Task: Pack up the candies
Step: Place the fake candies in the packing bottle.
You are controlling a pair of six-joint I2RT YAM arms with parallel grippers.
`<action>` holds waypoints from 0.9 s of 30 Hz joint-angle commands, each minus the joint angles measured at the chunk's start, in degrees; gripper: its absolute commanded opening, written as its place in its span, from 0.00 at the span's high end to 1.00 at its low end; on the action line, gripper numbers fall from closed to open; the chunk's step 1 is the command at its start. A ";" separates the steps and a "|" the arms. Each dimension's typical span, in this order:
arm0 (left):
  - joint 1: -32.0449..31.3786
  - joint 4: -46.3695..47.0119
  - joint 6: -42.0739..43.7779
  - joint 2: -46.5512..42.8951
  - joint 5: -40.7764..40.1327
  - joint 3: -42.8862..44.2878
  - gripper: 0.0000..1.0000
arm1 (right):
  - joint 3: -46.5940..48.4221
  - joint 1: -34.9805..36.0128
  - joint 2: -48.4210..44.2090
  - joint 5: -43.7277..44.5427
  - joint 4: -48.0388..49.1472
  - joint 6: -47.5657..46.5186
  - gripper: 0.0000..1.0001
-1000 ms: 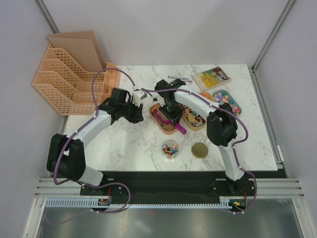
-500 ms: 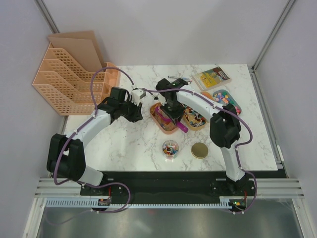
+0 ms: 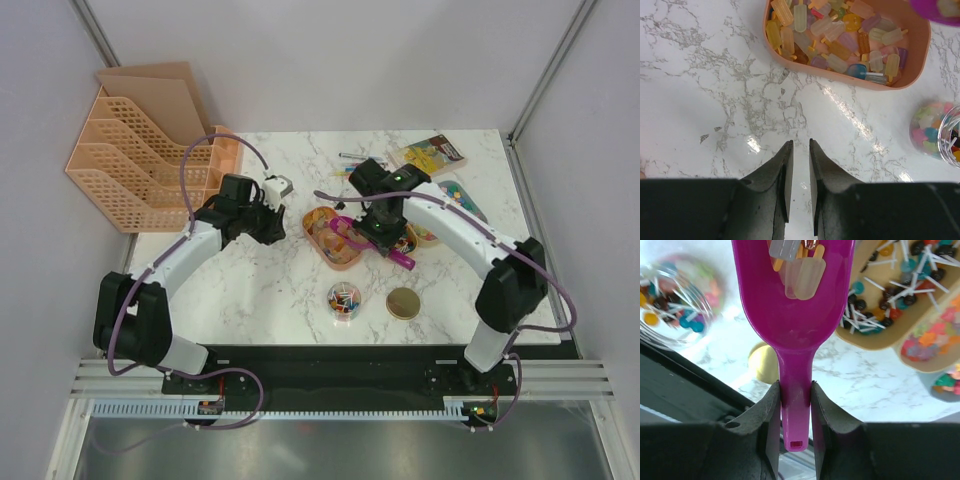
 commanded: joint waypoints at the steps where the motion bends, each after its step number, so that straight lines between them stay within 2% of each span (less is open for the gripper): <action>1: 0.68 -0.23 2.30 -2.18 -1.03 1.48 0.74 | -4.47 -1.87 -9.68 0.37 2.72 -12.45 1.00; 8: 2.18 -0.85 2.47 -2.10 -1.65 1.66 0.74 | -15.65 -1.44 -18.31 -0.43 5.11 -23.79 1.00; 13: 2.35 -1.20 2.48 -1.83 -1.56 2.27 0.74 | -20.92 0.05 -21.92 5.28 4.05 -30.65 1.00; 21: 3.06 -0.76 2.30 -2.45 -1.82 1.57 0.74 | -20.93 4.71 -22.01 14.15 -0.34 -35.93 1.00; 27: 3.58 -0.06 2.39 -4.03 -1.91 0.16 0.74 | -20.58 10.07 -21.84 17.15 -3.33 -36.38 1.00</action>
